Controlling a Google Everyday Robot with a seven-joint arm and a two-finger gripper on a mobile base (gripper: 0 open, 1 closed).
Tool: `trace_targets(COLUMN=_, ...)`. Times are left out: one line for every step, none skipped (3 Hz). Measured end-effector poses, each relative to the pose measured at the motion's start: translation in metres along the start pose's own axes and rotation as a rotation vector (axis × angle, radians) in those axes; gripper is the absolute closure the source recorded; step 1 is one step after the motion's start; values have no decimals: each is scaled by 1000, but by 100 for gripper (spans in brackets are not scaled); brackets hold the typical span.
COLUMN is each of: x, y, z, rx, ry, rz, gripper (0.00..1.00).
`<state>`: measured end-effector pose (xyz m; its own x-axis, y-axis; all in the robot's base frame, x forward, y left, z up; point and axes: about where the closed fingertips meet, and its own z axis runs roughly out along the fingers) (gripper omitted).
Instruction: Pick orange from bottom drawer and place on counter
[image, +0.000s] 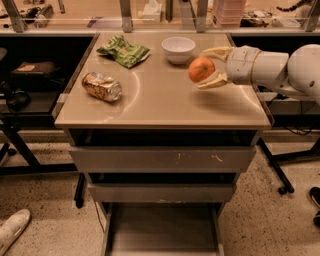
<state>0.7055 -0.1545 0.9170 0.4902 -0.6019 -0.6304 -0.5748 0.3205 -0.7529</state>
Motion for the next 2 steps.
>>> trace_targets(x=14, y=-3, z=25, rx=20, ry=-18, rz=120, gripper=100)
trace_targets(x=21, y=-2, z=52, rx=13, ry=-7, rz=228, gripper=100)
